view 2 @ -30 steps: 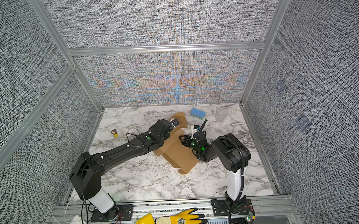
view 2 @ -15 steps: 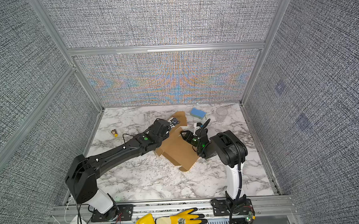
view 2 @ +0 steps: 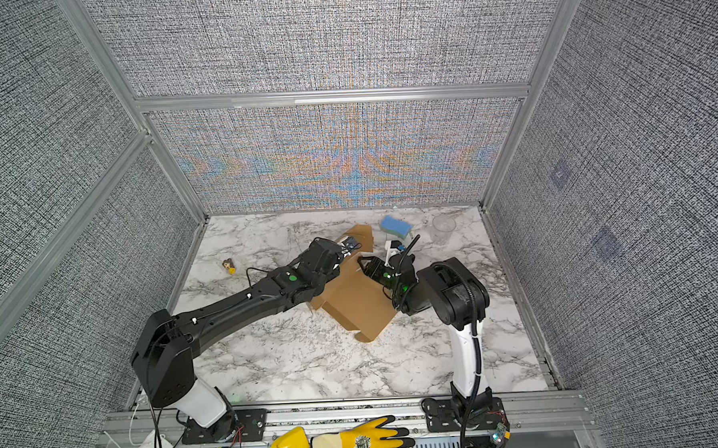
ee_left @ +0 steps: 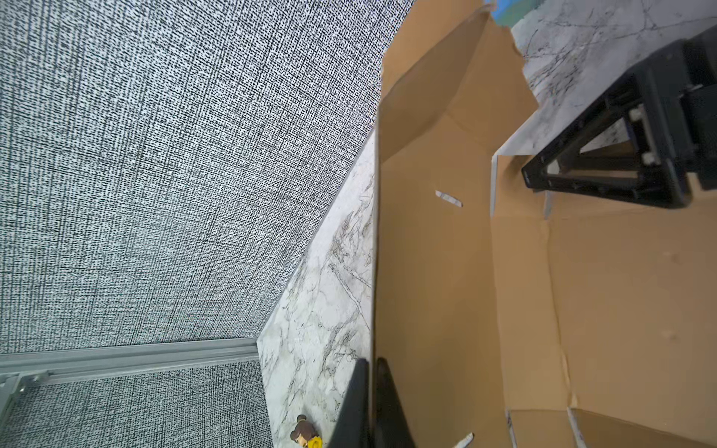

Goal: Fold the paper box

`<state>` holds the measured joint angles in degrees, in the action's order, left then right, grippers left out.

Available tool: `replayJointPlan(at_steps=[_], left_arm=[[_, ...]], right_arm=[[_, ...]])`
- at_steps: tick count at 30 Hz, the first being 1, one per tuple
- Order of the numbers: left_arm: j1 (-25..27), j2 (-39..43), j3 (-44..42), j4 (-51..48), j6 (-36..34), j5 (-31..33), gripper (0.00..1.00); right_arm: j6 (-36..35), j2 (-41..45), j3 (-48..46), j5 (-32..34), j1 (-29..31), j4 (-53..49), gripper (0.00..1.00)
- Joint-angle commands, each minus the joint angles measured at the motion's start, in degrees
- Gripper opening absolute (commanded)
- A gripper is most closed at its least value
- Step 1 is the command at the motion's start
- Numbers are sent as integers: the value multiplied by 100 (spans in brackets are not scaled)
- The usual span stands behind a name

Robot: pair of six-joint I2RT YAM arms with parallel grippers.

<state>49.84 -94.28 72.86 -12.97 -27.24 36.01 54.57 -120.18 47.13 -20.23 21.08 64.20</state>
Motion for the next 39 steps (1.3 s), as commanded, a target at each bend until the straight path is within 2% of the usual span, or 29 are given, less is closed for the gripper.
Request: replayJointPlan(at_steps=[1,9,18,22,26,30,33,39], left_arm=[[12,98,70,-86,92,-37,0],[17,156,97,-196,123,-22,0],[12,121,79,-189,158,-15,0],[0,59,95,-175,176,20,0],[-5,24,111,-162,211,11,0],[-16,56,141,-197,261,-28,0],[-19,149,147,-252,315,-119,0],[-19,369,428,-613,663,-542,0]], right_arm=[[-212,-97,98,-69,10,253,58],[-459,-264,215,-231,20,614,58],[-695,-353,50,-793,45,1714,58],[-775,-296,-99,-878,113,1850,58],[-1032,-149,-329,-762,186,1713,58],[-1143,48,-709,-297,106,1718,58],[-1023,148,-765,-63,-35,1376,58],[-722,177,-731,-108,-161,1215,58]])
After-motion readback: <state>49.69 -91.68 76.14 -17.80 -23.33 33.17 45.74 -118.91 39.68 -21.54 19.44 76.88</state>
